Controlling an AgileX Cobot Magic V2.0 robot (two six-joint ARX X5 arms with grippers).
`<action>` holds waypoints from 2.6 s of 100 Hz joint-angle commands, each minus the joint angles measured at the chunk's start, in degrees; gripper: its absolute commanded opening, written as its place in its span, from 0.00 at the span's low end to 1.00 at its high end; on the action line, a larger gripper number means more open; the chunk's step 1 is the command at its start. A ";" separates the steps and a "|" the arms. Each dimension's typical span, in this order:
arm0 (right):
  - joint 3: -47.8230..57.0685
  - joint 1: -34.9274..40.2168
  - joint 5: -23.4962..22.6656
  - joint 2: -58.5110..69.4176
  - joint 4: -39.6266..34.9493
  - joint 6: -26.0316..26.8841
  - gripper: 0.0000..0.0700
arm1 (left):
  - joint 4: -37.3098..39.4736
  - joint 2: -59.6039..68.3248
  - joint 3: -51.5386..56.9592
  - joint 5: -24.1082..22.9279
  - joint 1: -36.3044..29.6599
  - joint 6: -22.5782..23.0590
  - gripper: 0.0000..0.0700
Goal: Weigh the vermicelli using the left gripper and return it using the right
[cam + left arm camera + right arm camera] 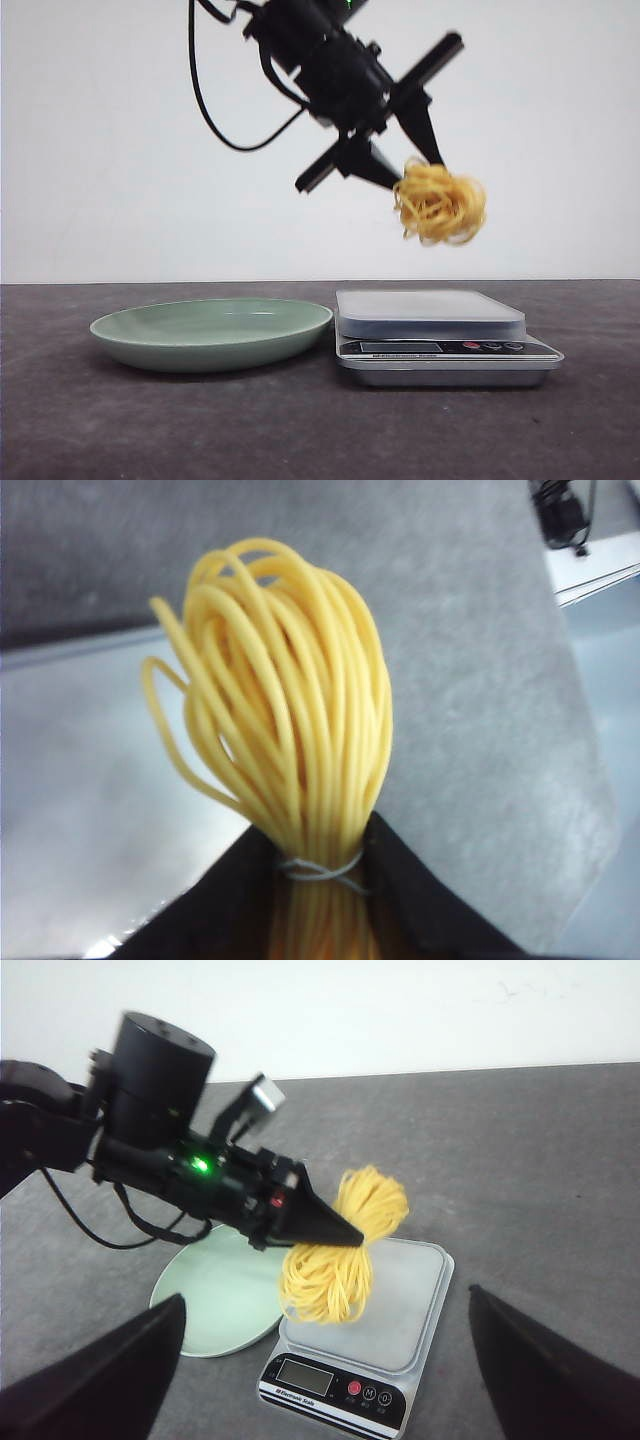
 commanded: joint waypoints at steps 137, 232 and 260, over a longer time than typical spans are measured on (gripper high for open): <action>0.96 0.09 -0.15 0.26 -1.09 -0.74 0.82 | -5.81 -14.82 1.84 -2.71 6.27 15.02 0.67; 0.96 0.09 -0.17 0.26 -2.40 -2.16 0.82 | -46.34 -77.66 -1.66 -33.18 5.14 23.96 0.66; 0.96 0.26 -0.15 0.33 -2.16 -2.21 0.82 | -41.27 -92.56 -23.43 -33.57 5.29 19.15 0.66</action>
